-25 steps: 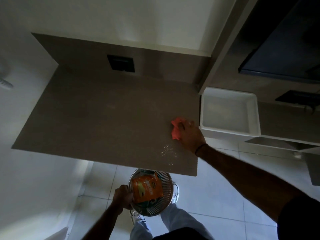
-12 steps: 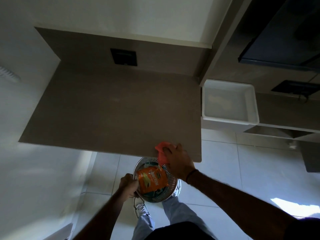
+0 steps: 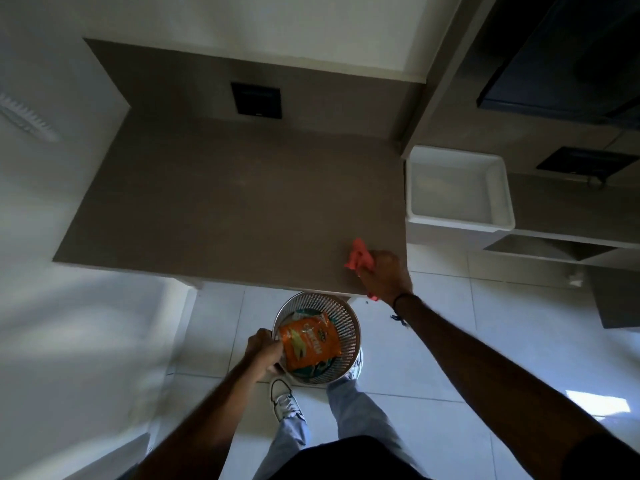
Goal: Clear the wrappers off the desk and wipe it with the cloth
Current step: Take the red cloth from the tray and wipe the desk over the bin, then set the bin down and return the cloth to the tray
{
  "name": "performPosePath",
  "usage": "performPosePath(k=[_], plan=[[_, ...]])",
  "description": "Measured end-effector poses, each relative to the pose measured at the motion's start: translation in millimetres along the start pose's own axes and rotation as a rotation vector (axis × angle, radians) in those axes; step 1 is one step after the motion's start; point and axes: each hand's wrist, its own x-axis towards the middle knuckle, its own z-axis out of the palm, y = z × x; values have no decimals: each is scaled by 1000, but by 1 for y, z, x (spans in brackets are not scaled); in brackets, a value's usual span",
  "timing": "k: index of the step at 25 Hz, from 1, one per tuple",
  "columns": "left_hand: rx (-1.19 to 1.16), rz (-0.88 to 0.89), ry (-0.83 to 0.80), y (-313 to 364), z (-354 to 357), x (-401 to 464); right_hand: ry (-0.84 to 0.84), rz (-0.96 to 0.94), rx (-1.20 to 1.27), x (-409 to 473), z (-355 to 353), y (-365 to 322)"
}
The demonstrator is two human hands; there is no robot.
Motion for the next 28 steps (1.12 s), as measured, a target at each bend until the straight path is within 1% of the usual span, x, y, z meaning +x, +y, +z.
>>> performPosePath(k=[2, 3, 4, 5, 6, 7, 8, 9, 10, 11, 12, 14, 15, 17, 19, 20, 21, 22, 23, 24, 27, 28], plan=[[13, -15, -8, -6, -3, 0, -46, -53, 6, -13, 21, -18], [23, -17, -8, -7, -5, -1, -95, -78, 51, -19, 33, -32], [32, -15, -6, -9, -7, -2, -187, -75, 146, -23, 46, -46], [42, -10, -9, -11, -9, -1, -301, -27, 268, -27, 57, -60], [48, -3, -15, -13, -11, 0, -405, 63, 387, -28, 66, -70], [52, 2, -17, -15, -13, 1, -467, 173, 497, -27, 71, -77], [55, 8, -11, -17, -16, 2, -484, 280, 629, -22, 71, -79], [52, 10, -6, -19, -19, 3, -462, 371, 771, -17, 68, -79], [53, 6, -7, -20, -21, 3, -414, 442, 899, -9, 62, -77], [55, 1, -9, -21, -22, 3, -352, 496, 965, 0, 53, -71], [53, -2, -7, -22, -24, 4, -290, 527, 980, 9, 44, -65], [34, -5, 2, -23, -27, 8, -174, 522, 859, 26, 31, -49], [26, -5, 0, -24, -27, 10, -104, 503, 720, 29, 30, -40], [13, -7, -10, -23, -27, 12, 147, 498, 447, 17, 32, -23], [3, -11, -24, -26, -26, 17, 423, 450, 333, -9, 46, -6], [-11, -12, -28, -26, -25, 20, 505, 412, 322, -25, 56, 1], [-30, -14, -27, -28, -23, 22, 528, 389, 329, -41, 68, 9], [-49, -20, -18, -31, -20, 25, 508, 378, 333, -57, 81, 17], [-65, -25, -8, -33, -17, 29, 445, 386, 345, -69, 95, 25], [-87, -30, -1, -37, -12, 34, 327, 412, 353, -77, 111, 35], [-186, -75, -3, -50, 7, 59, -202, 506, 340, -81, 162, 61], [-205, -91, 4, -56, 16, 75, -304, 526, 317, -72, 179, 69]])
